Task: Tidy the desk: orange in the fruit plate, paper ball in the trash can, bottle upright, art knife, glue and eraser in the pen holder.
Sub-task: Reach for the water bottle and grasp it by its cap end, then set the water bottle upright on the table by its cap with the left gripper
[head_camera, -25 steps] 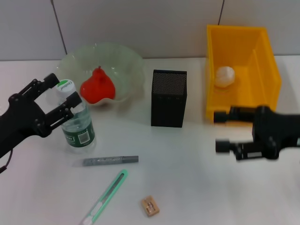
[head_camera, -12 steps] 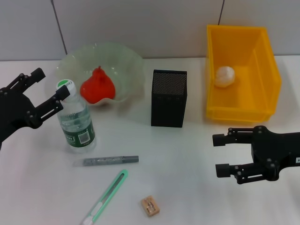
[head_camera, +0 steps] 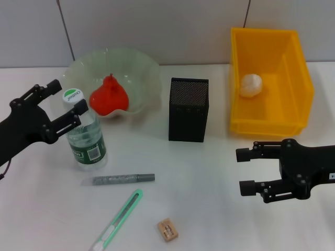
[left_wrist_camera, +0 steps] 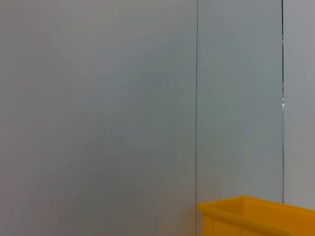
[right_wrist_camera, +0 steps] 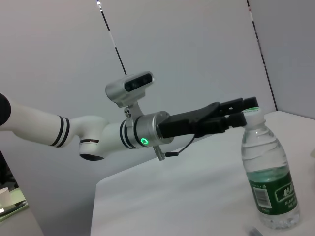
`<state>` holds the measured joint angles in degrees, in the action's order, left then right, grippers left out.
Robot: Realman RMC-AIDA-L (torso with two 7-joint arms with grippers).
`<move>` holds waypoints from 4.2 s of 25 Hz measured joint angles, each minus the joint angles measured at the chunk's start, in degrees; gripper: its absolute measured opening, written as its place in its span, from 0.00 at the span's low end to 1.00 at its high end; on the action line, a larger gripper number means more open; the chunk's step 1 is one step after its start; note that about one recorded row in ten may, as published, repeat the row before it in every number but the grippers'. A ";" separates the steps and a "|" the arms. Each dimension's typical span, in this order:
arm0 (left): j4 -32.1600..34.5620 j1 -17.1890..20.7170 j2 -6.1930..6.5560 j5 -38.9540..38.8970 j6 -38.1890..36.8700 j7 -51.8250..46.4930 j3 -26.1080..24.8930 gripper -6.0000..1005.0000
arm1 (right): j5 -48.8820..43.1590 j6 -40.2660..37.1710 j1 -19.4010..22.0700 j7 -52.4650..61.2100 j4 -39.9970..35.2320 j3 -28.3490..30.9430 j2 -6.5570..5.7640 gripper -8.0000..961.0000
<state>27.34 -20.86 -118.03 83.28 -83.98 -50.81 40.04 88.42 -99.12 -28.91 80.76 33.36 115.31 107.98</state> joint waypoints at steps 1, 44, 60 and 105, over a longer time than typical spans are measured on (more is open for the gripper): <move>0.00 0.00 0.00 0.00 0.00 0.00 0.00 0.80 | -0.01 -0.04 -0.05 0.03 0.00 0.00 -0.01 0.84; -0.63 -1.29 -0.32 0.04 5.79 -1.40 1.80 0.80 | -3.06 3.78 6.48 -10.10 7.30 4.25 5.01 0.84; -0.61 -1.29 -0.38 -0.05 5.54 -1.66 1.89 0.59 | -3.09 3.86 6.22 -9.74 7.34 4.72 4.86 0.84; -0.33 -3.64 -0.51 -1.72 11.77 2.21 -4.28 0.47 | -3.19 4.27 6.17 -9.83 7.24 5.80 5.69 0.84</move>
<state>27.00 -24.50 -118.55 81.57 -72.21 -48.60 35.76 85.23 -94.85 -22.74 70.93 40.60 121.12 113.67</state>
